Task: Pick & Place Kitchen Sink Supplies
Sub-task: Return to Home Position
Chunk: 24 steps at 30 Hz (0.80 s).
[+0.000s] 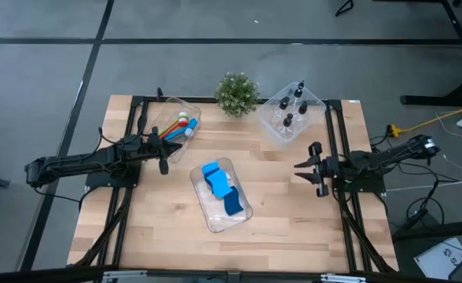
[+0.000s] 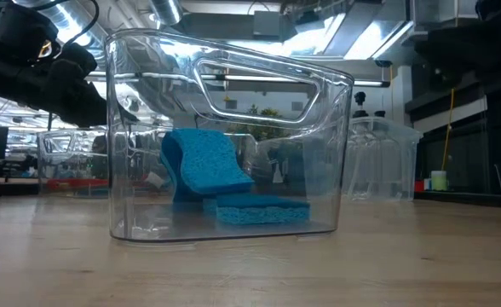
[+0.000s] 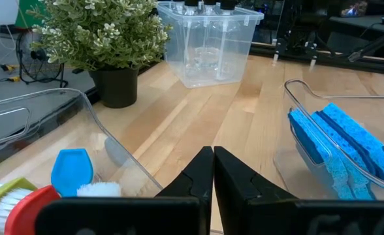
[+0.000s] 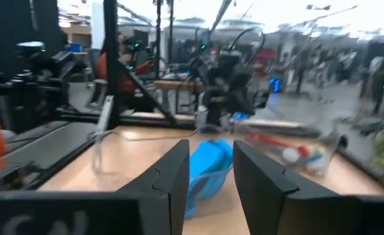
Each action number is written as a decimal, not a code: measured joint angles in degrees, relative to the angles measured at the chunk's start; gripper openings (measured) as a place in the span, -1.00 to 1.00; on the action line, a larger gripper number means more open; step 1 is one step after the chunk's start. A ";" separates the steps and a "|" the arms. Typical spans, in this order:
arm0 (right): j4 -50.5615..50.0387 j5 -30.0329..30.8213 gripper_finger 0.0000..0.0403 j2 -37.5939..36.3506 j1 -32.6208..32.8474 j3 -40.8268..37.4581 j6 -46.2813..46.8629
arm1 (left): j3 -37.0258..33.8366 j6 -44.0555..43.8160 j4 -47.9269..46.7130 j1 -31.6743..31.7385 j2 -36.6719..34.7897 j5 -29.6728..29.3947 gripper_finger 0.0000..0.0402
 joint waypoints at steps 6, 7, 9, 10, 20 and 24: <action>-13.56 -1.11 -0.42 -7.79 0.00 0.00 2.80 | 0.02 0.02 0.00 0.02 0.00 0.00 -0.97; -15.21 -1.11 -0.42 -8.72 0.00 0.00 2.51 | 0.00 0.02 0.00 0.00 0.00 0.00 -0.98; -18.04 -1.06 -0.42 -10.31 0.00 0.00 1.48 | 0.00 0.02 0.00 0.00 0.00 0.00 -0.98; -19.16 -1.04 -0.42 -11.04 0.00 0.00 1.11 | 0.00 0.02 0.00 0.00 0.00 0.00 -0.98; -19.11 -1.50 -0.42 -12.46 0.00 0.02 -8.04 | 0.00 0.00 0.00 0.00 0.00 0.00 -0.97; -19.11 -1.50 -0.42 -12.46 0.00 0.02 -7.42 | 0.00 0.00 0.00 0.01 0.00 0.00 -0.97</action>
